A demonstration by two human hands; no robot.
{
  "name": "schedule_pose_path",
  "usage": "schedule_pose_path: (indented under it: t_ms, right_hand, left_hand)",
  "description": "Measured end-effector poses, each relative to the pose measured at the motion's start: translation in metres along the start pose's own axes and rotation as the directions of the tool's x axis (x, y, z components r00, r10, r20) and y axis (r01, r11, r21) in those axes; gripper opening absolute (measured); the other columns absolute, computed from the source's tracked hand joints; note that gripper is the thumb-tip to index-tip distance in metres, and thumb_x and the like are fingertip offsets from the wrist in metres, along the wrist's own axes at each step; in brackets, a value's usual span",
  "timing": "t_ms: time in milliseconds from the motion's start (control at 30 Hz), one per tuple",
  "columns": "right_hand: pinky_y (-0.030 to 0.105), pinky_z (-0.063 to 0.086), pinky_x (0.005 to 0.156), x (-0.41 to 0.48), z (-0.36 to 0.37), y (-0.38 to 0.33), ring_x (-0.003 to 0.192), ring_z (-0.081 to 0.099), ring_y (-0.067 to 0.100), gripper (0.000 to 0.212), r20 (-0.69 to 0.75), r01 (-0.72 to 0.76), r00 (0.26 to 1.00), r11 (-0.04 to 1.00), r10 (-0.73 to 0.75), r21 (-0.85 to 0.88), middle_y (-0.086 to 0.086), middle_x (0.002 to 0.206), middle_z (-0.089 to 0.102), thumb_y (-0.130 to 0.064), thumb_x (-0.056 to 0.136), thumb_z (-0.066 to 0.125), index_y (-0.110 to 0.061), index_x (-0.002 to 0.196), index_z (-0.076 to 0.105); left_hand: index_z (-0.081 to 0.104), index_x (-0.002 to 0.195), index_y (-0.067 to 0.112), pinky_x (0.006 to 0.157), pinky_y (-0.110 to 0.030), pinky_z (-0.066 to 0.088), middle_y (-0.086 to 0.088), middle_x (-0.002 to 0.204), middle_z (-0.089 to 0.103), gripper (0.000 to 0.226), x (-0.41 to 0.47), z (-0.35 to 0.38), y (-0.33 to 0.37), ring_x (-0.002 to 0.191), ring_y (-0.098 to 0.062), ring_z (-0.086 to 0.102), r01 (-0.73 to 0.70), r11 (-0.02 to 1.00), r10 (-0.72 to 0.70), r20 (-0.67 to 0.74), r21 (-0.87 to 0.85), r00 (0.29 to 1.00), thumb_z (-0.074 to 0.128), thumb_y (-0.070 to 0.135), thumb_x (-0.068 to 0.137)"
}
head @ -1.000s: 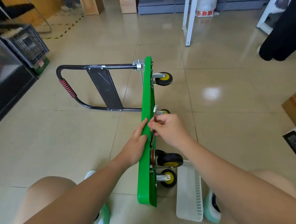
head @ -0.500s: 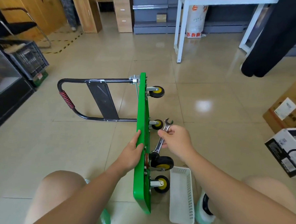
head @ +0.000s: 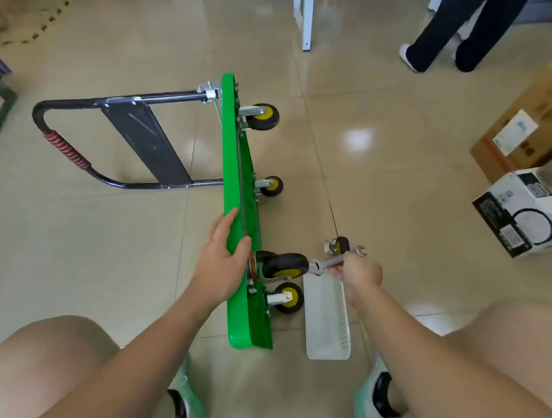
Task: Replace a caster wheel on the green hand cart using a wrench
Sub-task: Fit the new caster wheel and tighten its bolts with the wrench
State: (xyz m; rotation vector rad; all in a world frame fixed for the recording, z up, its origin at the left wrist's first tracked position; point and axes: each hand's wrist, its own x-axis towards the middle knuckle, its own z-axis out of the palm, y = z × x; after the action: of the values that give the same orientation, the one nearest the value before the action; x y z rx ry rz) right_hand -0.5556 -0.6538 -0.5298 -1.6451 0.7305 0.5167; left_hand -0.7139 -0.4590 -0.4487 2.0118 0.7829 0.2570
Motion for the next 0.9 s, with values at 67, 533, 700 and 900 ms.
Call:
schedule_pose_path:
  t_ms: [67,533,700,900]
  right_hand:
    - [0.020,0.048,0.041,0.016,0.000,0.012,0.051,0.071,0.017,0.010,-0.058,-0.025,0.998,0.998,0.022,-0.050,0.012,0.084,0.074,-0.004,0.093,0.055,-0.004,0.094,0.066]
    - [0.034,0.055,0.070,0.122,0.029,0.132,0.082,0.067,0.031,0.017,0.200,0.167,0.980,0.566,-0.004,-0.807,0.016,0.095,0.072,-0.016,0.095,0.065,0.000,0.094,0.070]
    - [0.032,0.055,0.060,0.141,0.036,0.159,0.082,0.071,0.031,0.017,0.146,0.077,0.986,0.547,0.084,-0.833,0.014,0.093,0.072,-0.019,0.096,0.063,-0.003,0.096,0.066]
    - [0.028,0.046,0.052,0.152,0.039,0.166,0.066,0.061,0.024,0.020,0.121,0.070,0.990,0.480,0.077,-0.874,0.006,0.078,0.058,-0.019,0.096,0.064,-0.010,0.082,0.054]
  left_hand:
    - [0.034,0.158,0.042,0.117,-0.019,0.030,0.015,0.161,0.034,0.059,0.001,0.001,-0.005,0.129,0.011,0.040,0.016,0.999,-0.017,-0.012,-0.048,1.000,0.057,0.028,0.105]
    - [0.032,0.143,0.059,0.122,-0.019,0.027,0.018,0.160,0.033,0.057,0.004,0.011,-0.007,0.145,0.009,0.032,-0.011,0.990,0.008,-0.027,-0.142,1.000,0.049,0.032,0.096]
    - [0.033,0.147,0.052,0.125,-0.026,0.029,0.022,0.157,0.036,0.058,0.005,0.013,-0.012,0.148,0.002,0.034,-0.034,0.985,0.031,-0.021,-0.170,0.999,0.051,0.029,0.096]
    - [0.032,0.154,0.043,0.125,-0.046,0.032,0.012,0.162,0.039,0.066,0.007,0.012,-0.018,0.152,-0.018,0.037,-0.027,0.977,0.032,0.020,-0.213,0.999,0.050,0.041,0.091]
